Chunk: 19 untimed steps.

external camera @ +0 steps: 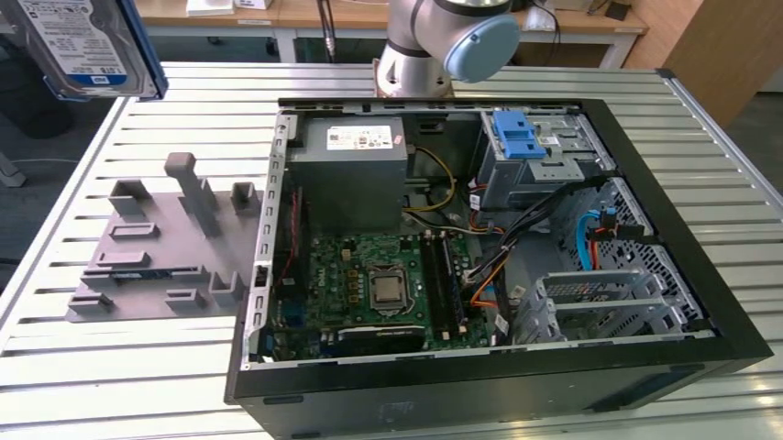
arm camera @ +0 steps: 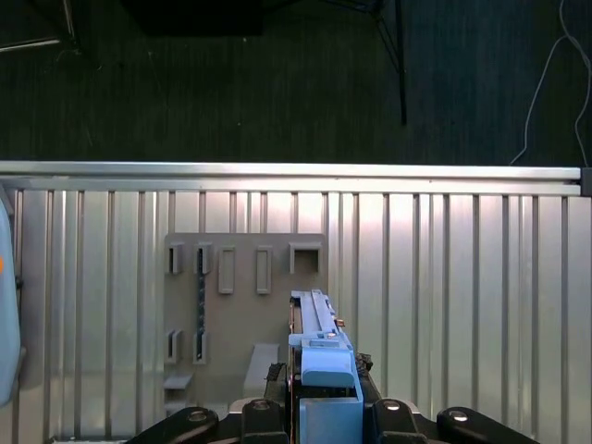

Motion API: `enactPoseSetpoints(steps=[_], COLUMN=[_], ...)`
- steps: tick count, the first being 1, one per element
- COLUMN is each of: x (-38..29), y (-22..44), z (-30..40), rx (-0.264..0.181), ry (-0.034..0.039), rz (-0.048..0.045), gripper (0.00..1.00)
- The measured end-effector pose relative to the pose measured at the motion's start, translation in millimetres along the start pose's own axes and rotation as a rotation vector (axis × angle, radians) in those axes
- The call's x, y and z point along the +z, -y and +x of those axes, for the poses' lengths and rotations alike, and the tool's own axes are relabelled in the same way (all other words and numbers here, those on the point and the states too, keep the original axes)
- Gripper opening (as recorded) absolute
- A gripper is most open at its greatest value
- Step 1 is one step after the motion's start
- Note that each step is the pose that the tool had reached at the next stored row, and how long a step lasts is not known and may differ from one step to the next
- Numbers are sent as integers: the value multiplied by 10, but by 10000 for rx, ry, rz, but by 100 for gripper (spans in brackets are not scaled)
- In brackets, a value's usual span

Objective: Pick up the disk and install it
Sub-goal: 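Pick up the disk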

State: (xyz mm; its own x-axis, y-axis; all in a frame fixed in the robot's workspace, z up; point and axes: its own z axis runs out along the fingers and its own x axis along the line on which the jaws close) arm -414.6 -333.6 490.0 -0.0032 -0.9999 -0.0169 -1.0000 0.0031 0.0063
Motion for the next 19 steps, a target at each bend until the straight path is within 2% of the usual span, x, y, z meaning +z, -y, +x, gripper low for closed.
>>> enactPoseSetpoints(steps=[19], x=[-1], y=[138], z=[-1], rx=[1], ry=[0], rz=[0], gripper=[36])
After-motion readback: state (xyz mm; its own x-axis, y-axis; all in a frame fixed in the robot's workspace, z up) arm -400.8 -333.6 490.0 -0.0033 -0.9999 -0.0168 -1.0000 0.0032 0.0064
